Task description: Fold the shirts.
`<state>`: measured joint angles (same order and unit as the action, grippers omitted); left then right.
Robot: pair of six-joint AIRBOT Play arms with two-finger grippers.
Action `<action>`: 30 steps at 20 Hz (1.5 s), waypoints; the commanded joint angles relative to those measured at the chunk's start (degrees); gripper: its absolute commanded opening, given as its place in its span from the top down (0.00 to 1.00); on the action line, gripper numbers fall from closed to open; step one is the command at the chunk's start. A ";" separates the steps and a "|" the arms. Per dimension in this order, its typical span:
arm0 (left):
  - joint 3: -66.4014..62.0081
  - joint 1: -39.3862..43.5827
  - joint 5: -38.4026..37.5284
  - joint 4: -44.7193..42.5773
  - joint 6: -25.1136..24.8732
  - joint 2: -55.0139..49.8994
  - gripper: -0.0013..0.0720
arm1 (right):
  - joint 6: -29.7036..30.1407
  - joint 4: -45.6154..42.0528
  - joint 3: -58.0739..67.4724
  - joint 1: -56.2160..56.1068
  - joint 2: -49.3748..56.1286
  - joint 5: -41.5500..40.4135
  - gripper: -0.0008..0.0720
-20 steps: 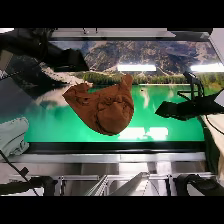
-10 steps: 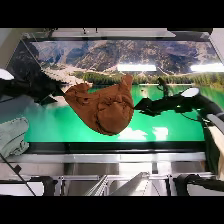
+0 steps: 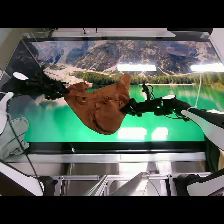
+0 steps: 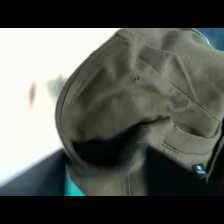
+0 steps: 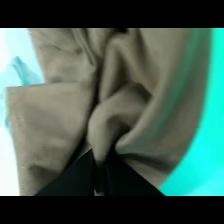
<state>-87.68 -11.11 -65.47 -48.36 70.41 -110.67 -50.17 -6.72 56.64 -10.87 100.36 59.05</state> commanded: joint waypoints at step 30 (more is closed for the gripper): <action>42.27 -17.11 -3.15 28.83 -8.85 63.32 0.96 | 2.69 -13.66 12.11 14.14 -31.87 -2.73 0.96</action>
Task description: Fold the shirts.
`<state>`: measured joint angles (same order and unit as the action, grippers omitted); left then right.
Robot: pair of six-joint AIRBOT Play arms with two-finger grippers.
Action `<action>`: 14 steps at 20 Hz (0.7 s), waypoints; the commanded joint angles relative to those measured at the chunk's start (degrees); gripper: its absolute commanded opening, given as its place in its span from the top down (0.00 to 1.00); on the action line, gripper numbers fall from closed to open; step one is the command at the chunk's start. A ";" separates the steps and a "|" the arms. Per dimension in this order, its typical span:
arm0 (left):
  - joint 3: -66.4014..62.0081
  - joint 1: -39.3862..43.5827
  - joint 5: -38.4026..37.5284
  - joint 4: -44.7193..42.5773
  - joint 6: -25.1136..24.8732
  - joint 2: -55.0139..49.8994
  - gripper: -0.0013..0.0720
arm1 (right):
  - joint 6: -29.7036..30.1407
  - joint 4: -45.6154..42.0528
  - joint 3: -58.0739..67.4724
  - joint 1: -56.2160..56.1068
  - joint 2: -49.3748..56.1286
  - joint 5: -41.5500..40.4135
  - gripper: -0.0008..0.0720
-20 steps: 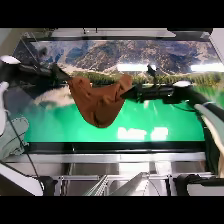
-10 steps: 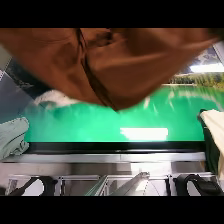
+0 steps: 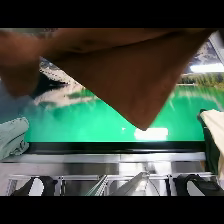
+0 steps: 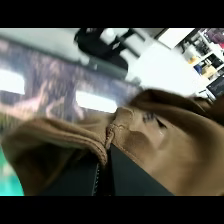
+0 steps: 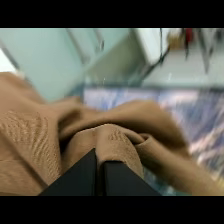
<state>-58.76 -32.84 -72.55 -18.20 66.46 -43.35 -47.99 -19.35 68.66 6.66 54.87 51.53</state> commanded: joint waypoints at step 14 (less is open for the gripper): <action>-8.61 7.26 0.24 -19.54 -9.66 -42.69 0.02 | -7.23 -10.21 -9.49 8.85 36.87 30.93 0.35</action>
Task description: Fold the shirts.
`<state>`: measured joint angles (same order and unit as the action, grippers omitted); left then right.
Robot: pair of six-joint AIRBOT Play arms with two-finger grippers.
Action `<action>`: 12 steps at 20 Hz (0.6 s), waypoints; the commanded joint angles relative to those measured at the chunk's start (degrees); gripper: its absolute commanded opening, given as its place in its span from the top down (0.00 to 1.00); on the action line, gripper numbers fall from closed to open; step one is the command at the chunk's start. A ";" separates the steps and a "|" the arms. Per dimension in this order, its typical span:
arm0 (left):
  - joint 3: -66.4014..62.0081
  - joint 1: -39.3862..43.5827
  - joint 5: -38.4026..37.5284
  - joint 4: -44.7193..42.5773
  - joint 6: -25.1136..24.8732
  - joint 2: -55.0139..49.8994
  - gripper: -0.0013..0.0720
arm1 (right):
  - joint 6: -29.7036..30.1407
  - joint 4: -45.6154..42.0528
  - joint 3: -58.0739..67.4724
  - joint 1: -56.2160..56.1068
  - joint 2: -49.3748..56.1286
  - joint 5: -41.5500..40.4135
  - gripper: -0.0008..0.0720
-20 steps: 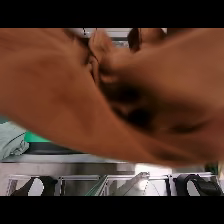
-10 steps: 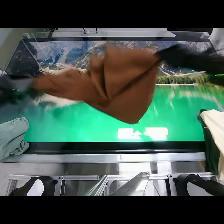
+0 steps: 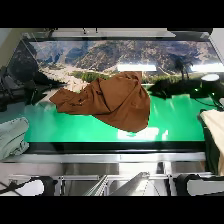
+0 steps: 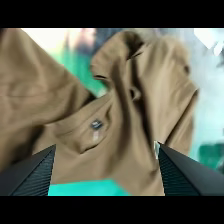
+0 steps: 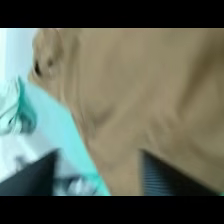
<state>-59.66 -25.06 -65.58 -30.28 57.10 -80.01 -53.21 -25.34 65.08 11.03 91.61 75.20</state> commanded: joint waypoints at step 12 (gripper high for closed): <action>-25.94 10.51 -25.55 -18.16 1.05 -32.61 0.05 | 4.07 3.69 -20.44 -10.03 4.79 -6.12 0.20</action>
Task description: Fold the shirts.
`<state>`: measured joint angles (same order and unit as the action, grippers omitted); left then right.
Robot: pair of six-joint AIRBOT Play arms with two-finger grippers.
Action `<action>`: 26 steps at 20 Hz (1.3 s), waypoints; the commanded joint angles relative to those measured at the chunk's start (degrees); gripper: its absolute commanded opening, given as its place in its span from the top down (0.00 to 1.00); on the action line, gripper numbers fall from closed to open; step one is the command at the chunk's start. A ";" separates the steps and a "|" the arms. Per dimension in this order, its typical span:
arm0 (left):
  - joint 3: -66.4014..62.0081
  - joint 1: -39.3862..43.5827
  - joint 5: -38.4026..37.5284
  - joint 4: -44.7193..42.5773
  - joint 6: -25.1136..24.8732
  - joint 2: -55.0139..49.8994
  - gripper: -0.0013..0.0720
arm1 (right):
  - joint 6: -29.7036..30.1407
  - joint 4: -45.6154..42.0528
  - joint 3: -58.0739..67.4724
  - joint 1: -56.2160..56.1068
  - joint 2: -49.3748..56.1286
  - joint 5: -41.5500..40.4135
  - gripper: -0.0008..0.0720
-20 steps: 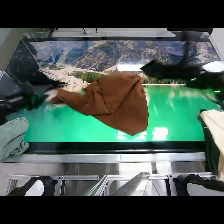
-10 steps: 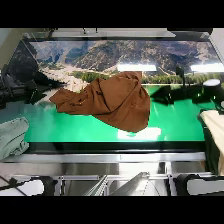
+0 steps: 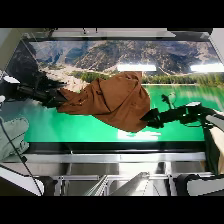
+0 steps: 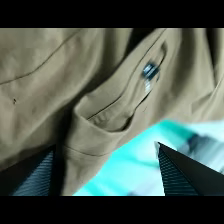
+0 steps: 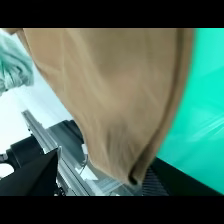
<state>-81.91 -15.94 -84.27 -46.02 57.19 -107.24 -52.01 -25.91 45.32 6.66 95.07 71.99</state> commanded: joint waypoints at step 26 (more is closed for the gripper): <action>-11.41 -44.85 8.63 52.85 14.49 58.05 0.95 | -0.35 10.99 38.49 25.14 -57.11 -15.56 0.96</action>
<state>-93.34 -50.81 -81.28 24.58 62.96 -55.92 -51.96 -12.86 81.60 30.04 39.18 64.88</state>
